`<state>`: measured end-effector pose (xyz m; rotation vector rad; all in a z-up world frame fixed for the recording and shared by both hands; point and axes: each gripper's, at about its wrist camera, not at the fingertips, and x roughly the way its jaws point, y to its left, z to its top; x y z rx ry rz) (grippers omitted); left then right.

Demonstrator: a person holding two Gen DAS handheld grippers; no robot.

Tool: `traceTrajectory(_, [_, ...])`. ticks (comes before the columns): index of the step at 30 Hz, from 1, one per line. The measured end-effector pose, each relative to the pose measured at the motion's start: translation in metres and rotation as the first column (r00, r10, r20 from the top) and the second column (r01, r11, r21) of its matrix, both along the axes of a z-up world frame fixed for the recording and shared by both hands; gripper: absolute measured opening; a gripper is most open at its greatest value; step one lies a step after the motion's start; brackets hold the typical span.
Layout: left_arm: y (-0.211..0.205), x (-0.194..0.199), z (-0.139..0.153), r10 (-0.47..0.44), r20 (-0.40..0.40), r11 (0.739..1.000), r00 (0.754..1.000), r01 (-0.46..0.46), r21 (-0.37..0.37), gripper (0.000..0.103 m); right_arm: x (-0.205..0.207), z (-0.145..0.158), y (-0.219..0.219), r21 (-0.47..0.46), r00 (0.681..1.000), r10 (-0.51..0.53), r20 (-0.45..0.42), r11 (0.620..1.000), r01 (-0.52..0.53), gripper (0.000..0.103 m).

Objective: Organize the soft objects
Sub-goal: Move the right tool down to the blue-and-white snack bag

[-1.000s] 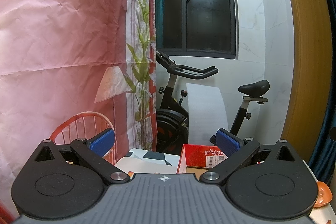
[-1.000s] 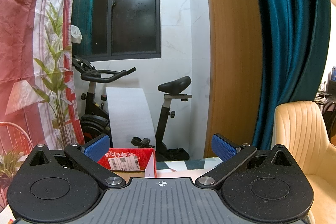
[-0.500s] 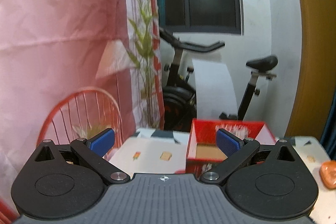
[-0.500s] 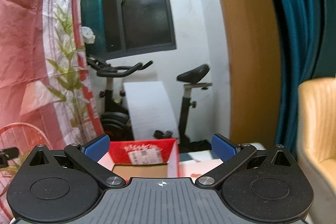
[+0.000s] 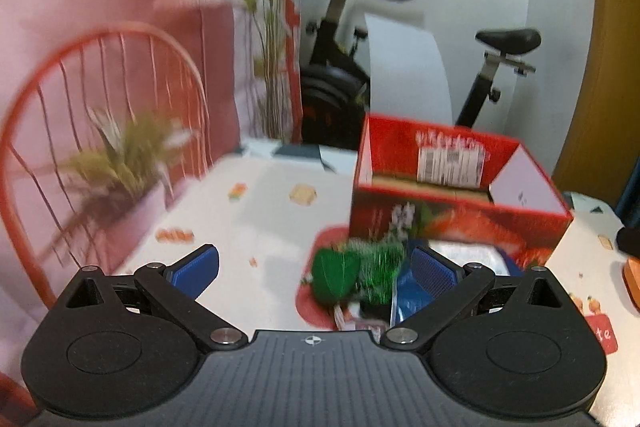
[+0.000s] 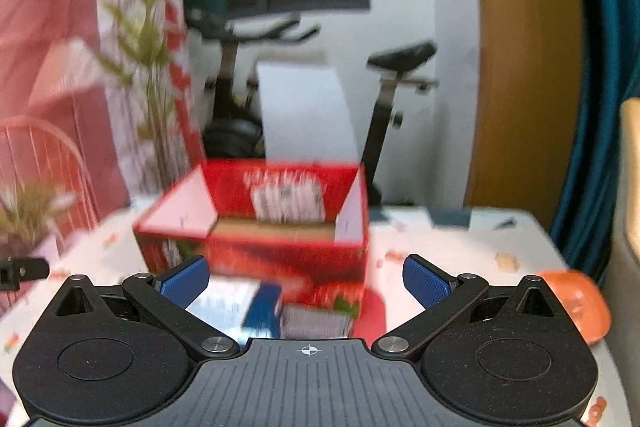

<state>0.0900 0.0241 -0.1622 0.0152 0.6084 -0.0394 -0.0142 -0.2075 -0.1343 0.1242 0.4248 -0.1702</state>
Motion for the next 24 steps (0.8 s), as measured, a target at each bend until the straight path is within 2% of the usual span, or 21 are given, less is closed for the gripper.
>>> traceTrajectory(4, [0.004, 0.015, -0.03, -0.028, -0.075, 0.997, 0.997, 0.023, -0.068, 0.103, 0.016, -0.032, 0.002, 0.024, 0.994, 0.035, -0.101, 0.999, -0.033, 0.103])
traceTrajectory(7, [0.001, 0.024, -0.046, -0.047, -0.11, 0.994, 0.993, 0.036, -0.101, 0.103, 0.025, -0.05, 0.006, 0.002, 0.989, 0.042, -0.143, 0.999, -0.042, 0.103])
traceTrajectory(12, [-0.003, 0.035, -0.053, -0.088, -0.097, 0.988, 0.991, 0.075, -0.131, 0.103, 0.042, -0.066, 0.003, 0.032, 0.978, 0.066, -0.197, 0.998, -0.06, 0.103])
traceTrajectory(15, [-0.012, 0.043, -0.056, -0.109, -0.107, 0.988, 0.988, 0.096, -0.118, 0.102, 0.053, -0.075, -0.004, 0.054, 0.968, 0.074, -0.238, 0.997, -0.063, 0.103])
traceTrajectory(17, [-0.018, 0.048, -0.06, -0.13, -0.122, 0.987, 0.984, 0.117, -0.112, 0.099, 0.058, -0.082, -0.006, 0.075, 0.962, 0.086, -0.258, 0.995, -0.069, 0.103])
traceTrajectory(19, [-0.023, 0.053, -0.063, -0.164, -0.143, 0.982, 0.976, 0.148, -0.119, 0.089, 0.062, -0.088, -0.009, 0.106, 0.958, 0.112, -0.264, 0.991, -0.087, 0.101])
traceTrajectory(20, [-0.025, 0.055, -0.064, -0.178, -0.153, 0.979, 0.972, 0.16, -0.123, 0.088, 0.065, -0.09, -0.009, 0.117, 0.956, 0.124, -0.267, 0.989, -0.096, 0.099])
traceTrajectory(24, [-0.033, 0.068, -0.071, -0.249, -0.187, 0.962, 0.95, 0.219, -0.166, 0.08, 0.075, -0.095, -0.006, 0.127, 0.946, 0.161, -0.281, 0.983, -0.13, 0.084])
